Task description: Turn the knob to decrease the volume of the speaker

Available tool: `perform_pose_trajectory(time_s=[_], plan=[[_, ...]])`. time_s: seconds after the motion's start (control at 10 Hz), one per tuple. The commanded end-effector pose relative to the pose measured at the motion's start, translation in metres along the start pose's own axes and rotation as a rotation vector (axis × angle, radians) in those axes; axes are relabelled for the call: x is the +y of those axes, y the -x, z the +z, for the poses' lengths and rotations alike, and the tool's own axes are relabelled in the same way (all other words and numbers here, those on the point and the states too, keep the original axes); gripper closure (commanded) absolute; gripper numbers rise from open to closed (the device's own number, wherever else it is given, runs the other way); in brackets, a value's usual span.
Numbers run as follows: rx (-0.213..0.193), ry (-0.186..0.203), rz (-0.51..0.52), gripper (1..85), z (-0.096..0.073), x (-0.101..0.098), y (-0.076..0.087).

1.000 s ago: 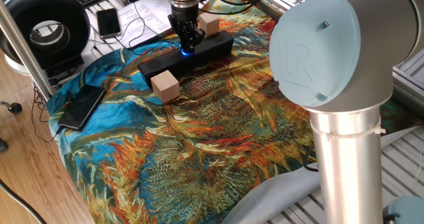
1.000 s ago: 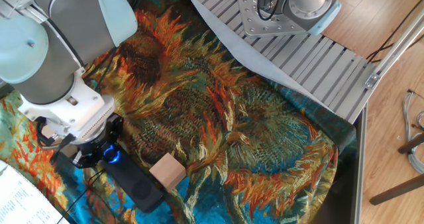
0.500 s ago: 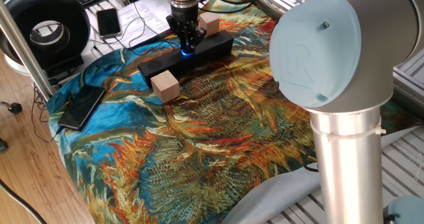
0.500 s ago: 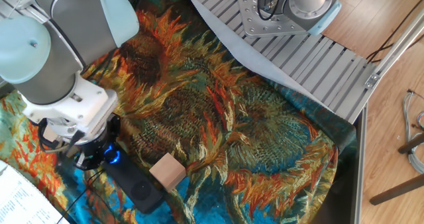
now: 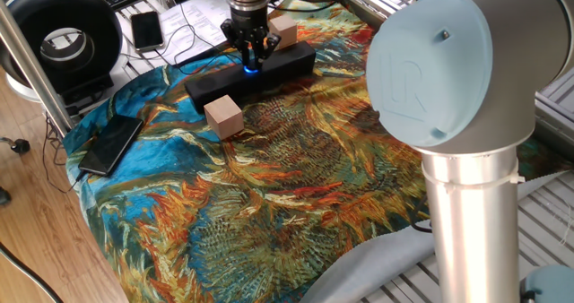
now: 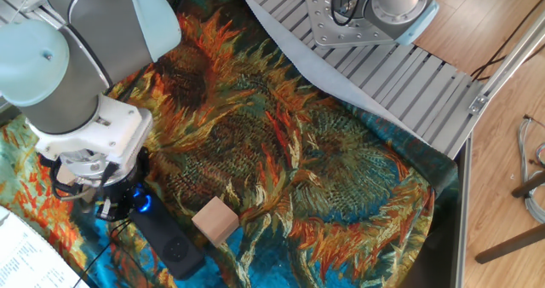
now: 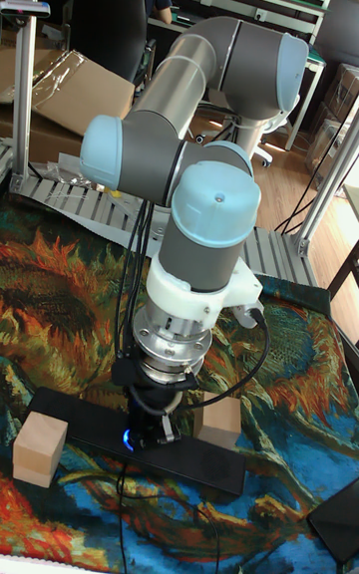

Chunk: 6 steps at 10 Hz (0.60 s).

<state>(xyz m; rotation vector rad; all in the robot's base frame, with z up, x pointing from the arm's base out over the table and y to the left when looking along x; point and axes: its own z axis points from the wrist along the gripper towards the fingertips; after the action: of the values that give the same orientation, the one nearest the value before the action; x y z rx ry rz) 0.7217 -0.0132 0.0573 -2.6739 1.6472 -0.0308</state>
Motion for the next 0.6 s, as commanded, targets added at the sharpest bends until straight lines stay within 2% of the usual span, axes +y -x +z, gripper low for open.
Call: perform_pose_trajectory(time_s=[0.0,0.5], plan=[[0.02,-0.037,-0.132,63.7,-0.002,-0.0092,-0.0041],[0.022,-0.064,-0.232,64.3,-0.0023,-0.0162,-0.0008]])
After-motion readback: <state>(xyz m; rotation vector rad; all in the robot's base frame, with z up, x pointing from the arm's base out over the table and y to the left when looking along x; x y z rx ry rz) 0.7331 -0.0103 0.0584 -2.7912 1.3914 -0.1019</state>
